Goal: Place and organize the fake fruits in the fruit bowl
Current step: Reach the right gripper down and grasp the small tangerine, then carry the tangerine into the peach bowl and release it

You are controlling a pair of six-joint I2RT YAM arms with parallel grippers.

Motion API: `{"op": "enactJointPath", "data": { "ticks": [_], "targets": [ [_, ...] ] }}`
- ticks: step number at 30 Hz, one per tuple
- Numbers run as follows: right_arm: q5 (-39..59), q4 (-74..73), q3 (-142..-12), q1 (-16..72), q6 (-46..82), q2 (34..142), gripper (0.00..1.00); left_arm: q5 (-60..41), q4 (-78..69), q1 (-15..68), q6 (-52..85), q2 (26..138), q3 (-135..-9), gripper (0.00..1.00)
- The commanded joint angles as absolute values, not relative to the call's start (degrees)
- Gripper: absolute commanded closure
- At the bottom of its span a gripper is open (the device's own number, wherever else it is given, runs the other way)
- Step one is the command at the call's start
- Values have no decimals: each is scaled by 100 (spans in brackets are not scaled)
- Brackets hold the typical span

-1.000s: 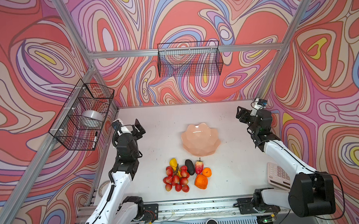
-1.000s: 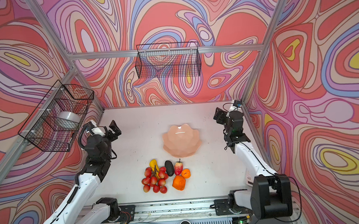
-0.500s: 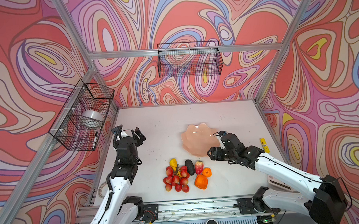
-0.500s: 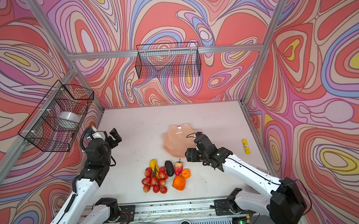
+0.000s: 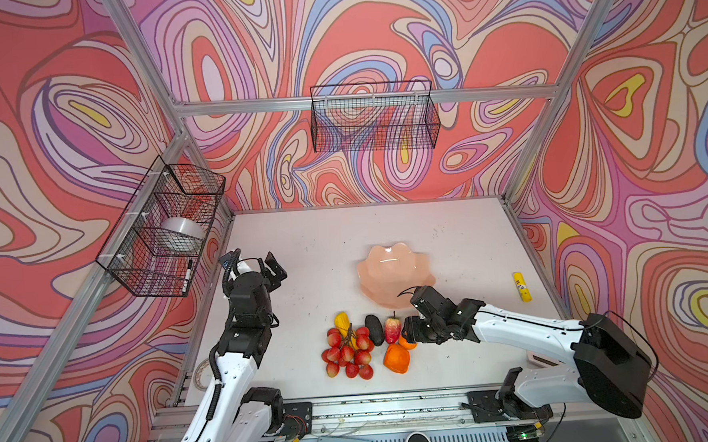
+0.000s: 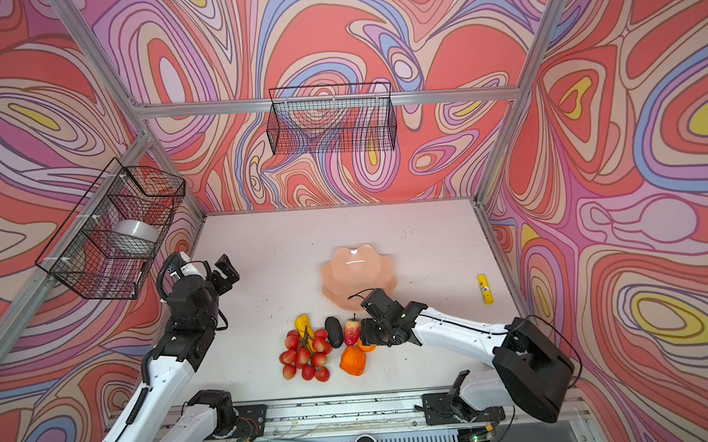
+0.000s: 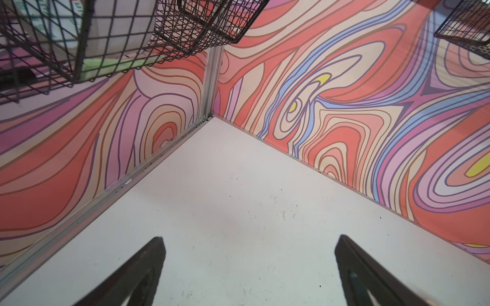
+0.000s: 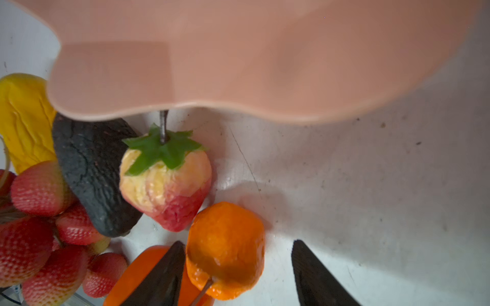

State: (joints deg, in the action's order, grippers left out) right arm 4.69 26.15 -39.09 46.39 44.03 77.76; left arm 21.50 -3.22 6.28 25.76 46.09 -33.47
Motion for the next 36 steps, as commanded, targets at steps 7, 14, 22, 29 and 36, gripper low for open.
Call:
{"op": "enactJointPath", "data": {
  "ticks": [7,14,22,29,36],
  "targets": [
    [629,2208,-3929,4693,4434,8193,62,2234,-72,615,2769,4518,-3251,0],
    [-241,3178,-3992,4693,4553,7154,73,2163,115,615,2955,4508,-3245,0],
    [-1515,3895,-5351,4449,3852,6557,72,1715,341,615,3162,4632,-3251,2],
    [-710,2360,-6376,3426,3031,8461,72,1233,780,615,3245,4304,-3252,3],
    [-360,1936,-7106,3072,2515,10022,72,767,1020,615,3284,3804,-3182,4]
  ]
}}
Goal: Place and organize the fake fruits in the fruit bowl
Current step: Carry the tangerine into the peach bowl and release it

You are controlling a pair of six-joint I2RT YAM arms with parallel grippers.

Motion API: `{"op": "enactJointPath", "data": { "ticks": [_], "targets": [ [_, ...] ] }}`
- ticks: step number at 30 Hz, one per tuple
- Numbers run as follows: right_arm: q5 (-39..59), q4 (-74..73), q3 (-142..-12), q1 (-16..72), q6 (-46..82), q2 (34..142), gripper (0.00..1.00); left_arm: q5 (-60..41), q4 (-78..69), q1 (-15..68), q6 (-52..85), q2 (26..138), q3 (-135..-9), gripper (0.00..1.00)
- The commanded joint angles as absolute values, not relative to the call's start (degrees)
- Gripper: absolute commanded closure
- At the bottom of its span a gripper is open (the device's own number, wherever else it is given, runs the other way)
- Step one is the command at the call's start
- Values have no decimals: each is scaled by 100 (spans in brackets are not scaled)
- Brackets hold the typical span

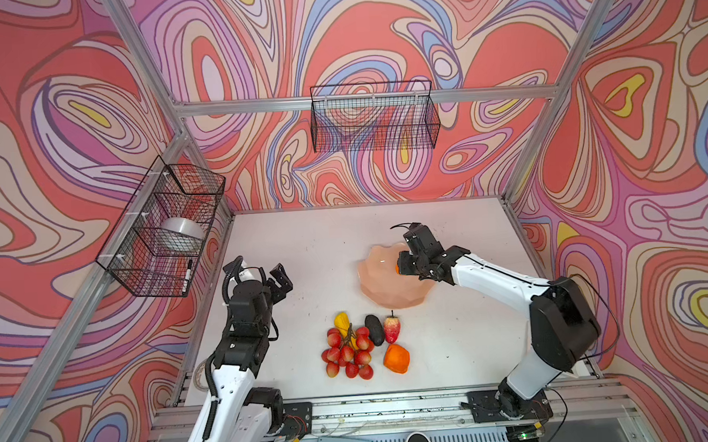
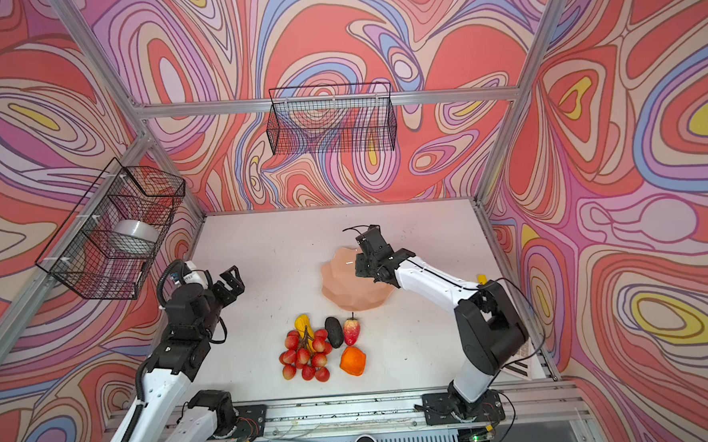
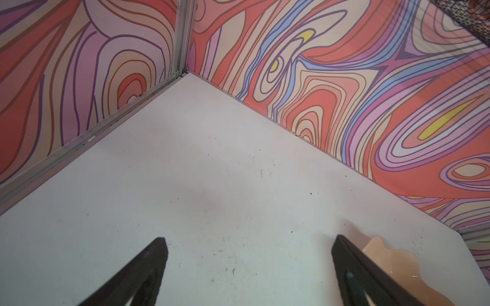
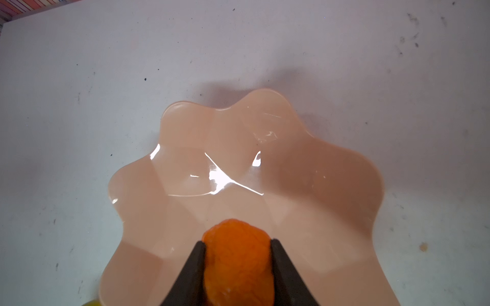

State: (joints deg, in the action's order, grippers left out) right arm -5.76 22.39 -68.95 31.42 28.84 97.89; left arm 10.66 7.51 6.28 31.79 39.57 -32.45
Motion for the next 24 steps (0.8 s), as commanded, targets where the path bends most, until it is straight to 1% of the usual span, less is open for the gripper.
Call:
{"op": "enactJointPath", "data": {
  "ticks": [1,4,8,10,12,14,15,19,24],
  "targets": [
    [-349,1900,-7154,3043,2485,10115,72,706,1076,615,3300,3740,-3176,4],
    [-293,1752,-7250,2989,2443,10623,71,523,1226,615,3328,3580,-3164,4],
    [-194,1671,-7395,2940,2426,11029,70,328,1380,615,3371,3431,-3146,4],
    [-202,1648,-7431,2936,2446,11168,68,231,1474,615,3380,3393,-3172,4],
    [-213,1617,-7427,2936,2470,11246,61,60,1477,615,3345,3354,-3190,5],
    [-185,1609,-7459,2931,2458,11290,48,-119,1649,615,3233,3293,-3199,6],
    [-150,1621,-7467,2919,2457,11287,42,-205,1687,615,3200,3249,-3199,6],
    [-109,1560,-7452,2840,2529,11054,32,-626,1757,620,3121,3105,-3199,8],
    [-358,1314,-7295,2734,2548,10272,23,-1309,1834,653,3109,3276,-3290,10]
  ]
}}
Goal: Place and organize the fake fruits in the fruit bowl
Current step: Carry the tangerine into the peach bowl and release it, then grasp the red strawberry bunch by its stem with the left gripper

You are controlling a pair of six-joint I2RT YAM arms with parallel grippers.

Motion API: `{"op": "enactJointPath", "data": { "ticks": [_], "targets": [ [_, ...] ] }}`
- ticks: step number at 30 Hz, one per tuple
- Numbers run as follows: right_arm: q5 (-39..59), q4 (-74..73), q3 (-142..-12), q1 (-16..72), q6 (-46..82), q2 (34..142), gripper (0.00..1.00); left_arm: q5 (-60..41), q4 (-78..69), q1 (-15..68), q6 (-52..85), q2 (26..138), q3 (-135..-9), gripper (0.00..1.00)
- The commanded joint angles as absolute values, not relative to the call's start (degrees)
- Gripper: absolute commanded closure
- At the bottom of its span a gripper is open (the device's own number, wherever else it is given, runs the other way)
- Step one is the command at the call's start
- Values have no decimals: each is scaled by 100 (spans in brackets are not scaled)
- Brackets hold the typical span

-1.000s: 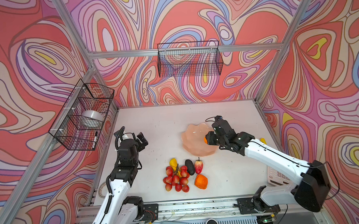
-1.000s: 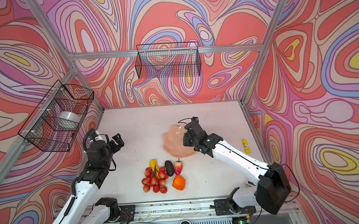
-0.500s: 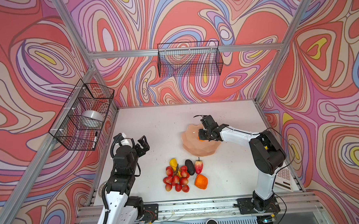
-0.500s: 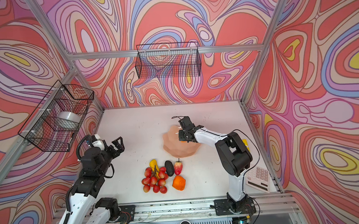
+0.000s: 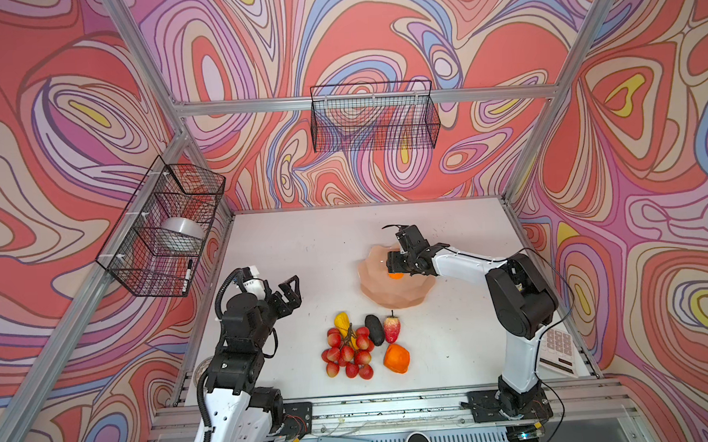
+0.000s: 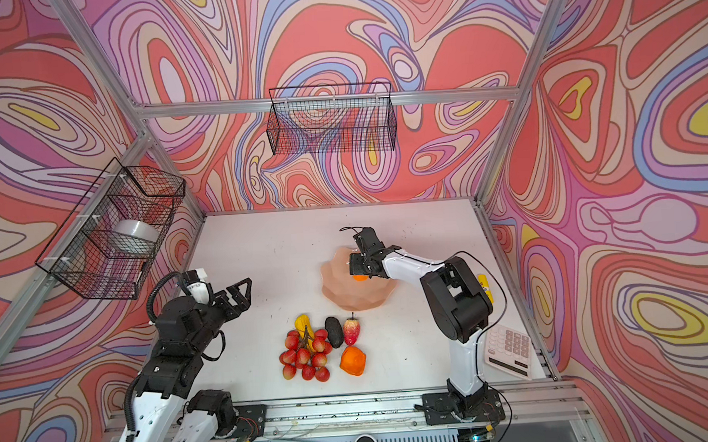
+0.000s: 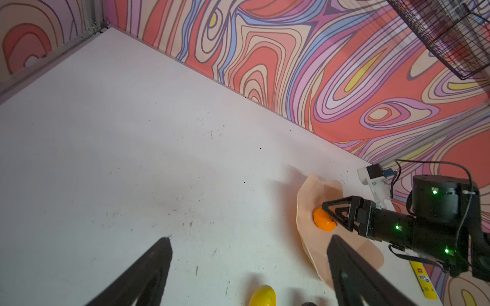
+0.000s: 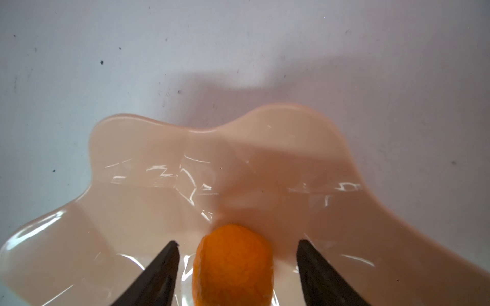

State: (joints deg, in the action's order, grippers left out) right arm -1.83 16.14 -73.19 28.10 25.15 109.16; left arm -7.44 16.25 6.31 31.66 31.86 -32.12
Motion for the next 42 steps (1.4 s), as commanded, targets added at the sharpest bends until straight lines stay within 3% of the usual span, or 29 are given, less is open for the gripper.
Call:
{"op": "enactJointPath", "data": {
  "ticks": [1,8,15,21,31,38,42],
  "targets": [
    [-384,1216,-7231,2715,2578,10064,21,-1368,1845,703,3106,3340,-3331,11],
    [-440,293,-6525,2652,2756,9065,4,-837,2045,1922,3084,3540,-3371,13],
    [-428,66,-6122,2523,2936,8741,4,212,1936,3980,3010,3474,-3009,18],
    [-358,27,-6047,2481,2991,8806,4,933,1761,5135,2868,3794,-2652,20],
    [-247,-44,-6014,2438,3050,8860,4,1013,997,5433,2861,5237,-2895,41],
    [-281,-45,-5940,2380,3044,8816,4,914,1050,5435,2959,5416,-2895,72],
    [-259,-79,-5967,2372,3050,8849,4,1016,1141,5434,3014,5303,-2896,78]
  ]
}}
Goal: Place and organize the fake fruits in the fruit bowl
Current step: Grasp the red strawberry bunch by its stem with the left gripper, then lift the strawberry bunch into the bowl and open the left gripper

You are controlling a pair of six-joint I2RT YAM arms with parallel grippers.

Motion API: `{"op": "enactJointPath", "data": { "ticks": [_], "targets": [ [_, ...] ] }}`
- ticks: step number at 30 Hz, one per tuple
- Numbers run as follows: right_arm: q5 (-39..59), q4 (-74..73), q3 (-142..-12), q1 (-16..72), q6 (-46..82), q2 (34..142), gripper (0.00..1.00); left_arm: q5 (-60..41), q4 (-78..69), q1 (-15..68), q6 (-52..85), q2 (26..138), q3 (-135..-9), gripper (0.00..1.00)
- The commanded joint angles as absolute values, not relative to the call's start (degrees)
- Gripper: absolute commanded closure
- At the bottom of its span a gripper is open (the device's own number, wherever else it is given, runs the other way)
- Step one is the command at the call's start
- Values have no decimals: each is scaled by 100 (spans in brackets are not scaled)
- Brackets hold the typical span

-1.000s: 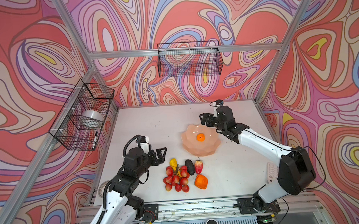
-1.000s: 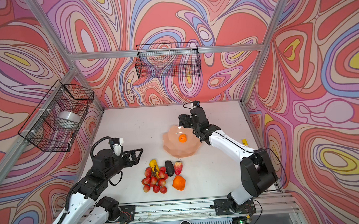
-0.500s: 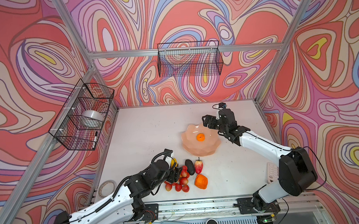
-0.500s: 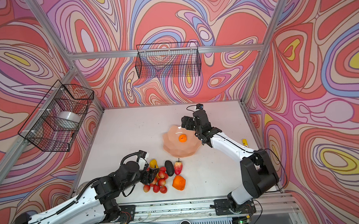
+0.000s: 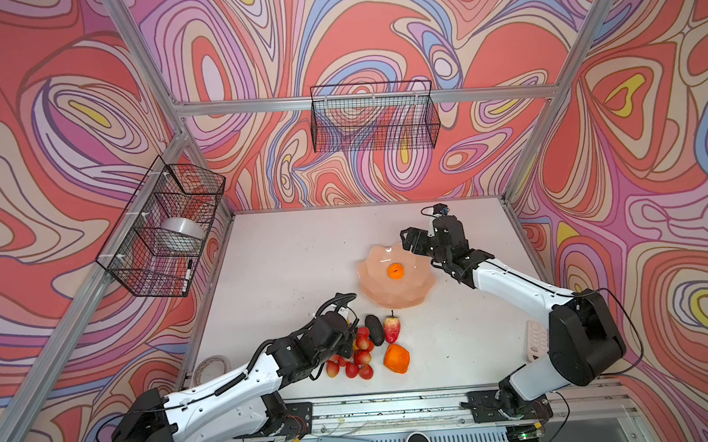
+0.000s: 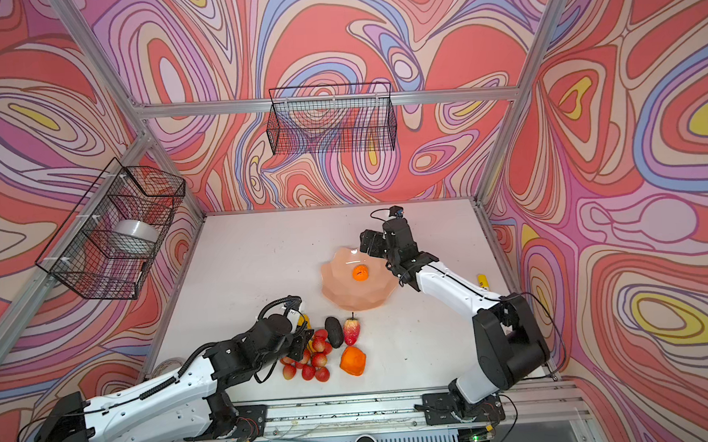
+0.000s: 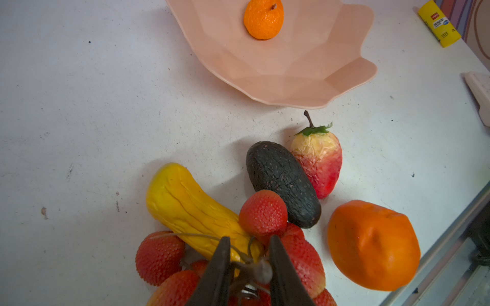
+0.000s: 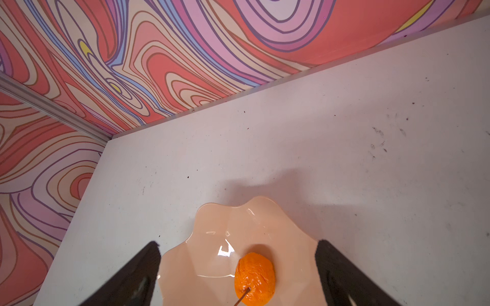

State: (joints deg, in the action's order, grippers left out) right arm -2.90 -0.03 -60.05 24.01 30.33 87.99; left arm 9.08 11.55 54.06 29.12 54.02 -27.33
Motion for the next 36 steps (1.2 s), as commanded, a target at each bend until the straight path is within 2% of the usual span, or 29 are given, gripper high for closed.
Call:
{"op": "enactJointPath", "data": {
  "ticks": [1,5,7,11,17,21,27,31,36],
  "targets": [
    [-256,-82,-5981,2369,3050,8867,4,1054,1166,5432,3007,5242,-2896,81],
    [-237,-103,-5981,2373,3083,8895,4,1266,1307,5432,3024,4961,-2898,96],
    [-237,-124,-5951,2365,3101,8901,4,1360,1336,5432,3047,4784,-2900,100],
    [-211,-108,-5932,2357,3110,8899,4,1446,1611,5432,3078,4425,-2899,100],
    [-231,-104,-5898,2338,3076,8852,4,1704,2893,5432,2917,3762,-3611,100],
    [-239,-125,-5881,2308,3088,8811,3,1962,3246,5434,2570,3618,-4162,100],
    [-316,-97,-5747,2244,3040,8544,2,2039,2768,5426,1635,4533,-5197,100],
    [-475,-82,-5575,2137,3115,8242,2,1407,2215,5188,1196,5635,-5972,100],
    [-575,-42,-5431,2015,3089,7853,2,800,2238,4513,1085,6988,-6795,100]
  ]
}}
